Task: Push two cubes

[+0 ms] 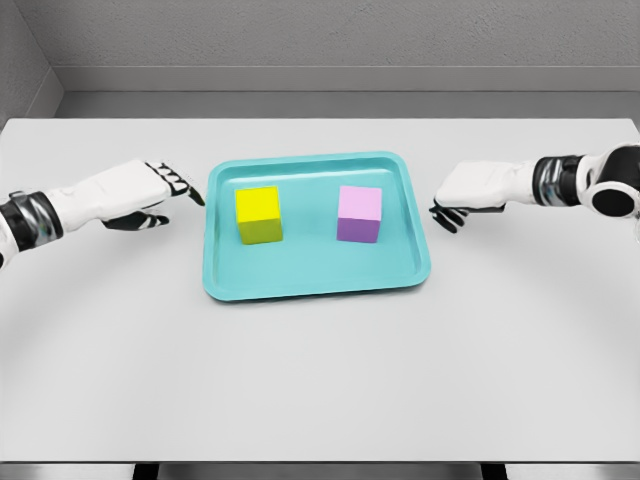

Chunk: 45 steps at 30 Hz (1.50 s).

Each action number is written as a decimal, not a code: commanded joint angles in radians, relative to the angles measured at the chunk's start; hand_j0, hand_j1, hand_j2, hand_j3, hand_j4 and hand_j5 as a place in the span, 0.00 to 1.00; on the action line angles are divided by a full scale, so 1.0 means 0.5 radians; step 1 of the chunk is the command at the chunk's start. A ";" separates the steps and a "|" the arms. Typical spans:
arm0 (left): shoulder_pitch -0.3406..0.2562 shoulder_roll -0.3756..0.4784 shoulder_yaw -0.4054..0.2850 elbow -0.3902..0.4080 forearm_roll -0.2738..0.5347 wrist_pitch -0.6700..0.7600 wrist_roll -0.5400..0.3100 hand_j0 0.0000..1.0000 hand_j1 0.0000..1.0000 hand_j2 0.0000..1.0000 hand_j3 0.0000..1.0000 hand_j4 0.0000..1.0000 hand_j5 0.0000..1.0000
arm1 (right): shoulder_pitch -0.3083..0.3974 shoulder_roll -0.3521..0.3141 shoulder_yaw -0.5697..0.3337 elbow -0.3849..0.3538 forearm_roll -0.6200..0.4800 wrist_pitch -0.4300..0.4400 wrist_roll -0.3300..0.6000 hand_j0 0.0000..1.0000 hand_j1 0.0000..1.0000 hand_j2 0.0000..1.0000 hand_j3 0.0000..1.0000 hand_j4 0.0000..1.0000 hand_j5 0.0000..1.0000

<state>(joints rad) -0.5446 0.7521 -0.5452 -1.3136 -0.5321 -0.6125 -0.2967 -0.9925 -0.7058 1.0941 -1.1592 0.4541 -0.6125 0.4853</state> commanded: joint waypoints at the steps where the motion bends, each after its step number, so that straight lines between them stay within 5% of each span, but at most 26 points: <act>1: 0.003 0.070 0.007 -0.070 0.061 0.003 0.001 0.68 0.68 0.68 0.68 0.68 0.68 | -0.009 0.080 0.082 -0.004 -0.009 0.003 0.072 0.11 0.11 0.11 0.11 0.11 0.11; 17: 0.015 -0.114 -0.011 0.025 0.021 0.003 -0.054 0.67 0.67 0.67 0.67 0.67 0.67 | -0.166 0.151 0.202 0.017 -0.009 0.003 0.140 0.11 0.11 0.11 0.11 0.11 0.11; 45: -0.003 -0.265 -0.011 0.038 -0.013 0.003 -0.072 0.66 0.66 0.66 0.66 0.66 0.66 | -0.221 0.424 0.236 0.297 -0.009 0.003 0.210 0.11 0.11 0.11 0.11 0.11 0.11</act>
<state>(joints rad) -0.5461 0.6224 -0.5522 -1.2942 -0.5430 -0.6121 -0.3329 -1.1029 -0.4998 1.2126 -1.0151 0.4528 -0.6123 0.5905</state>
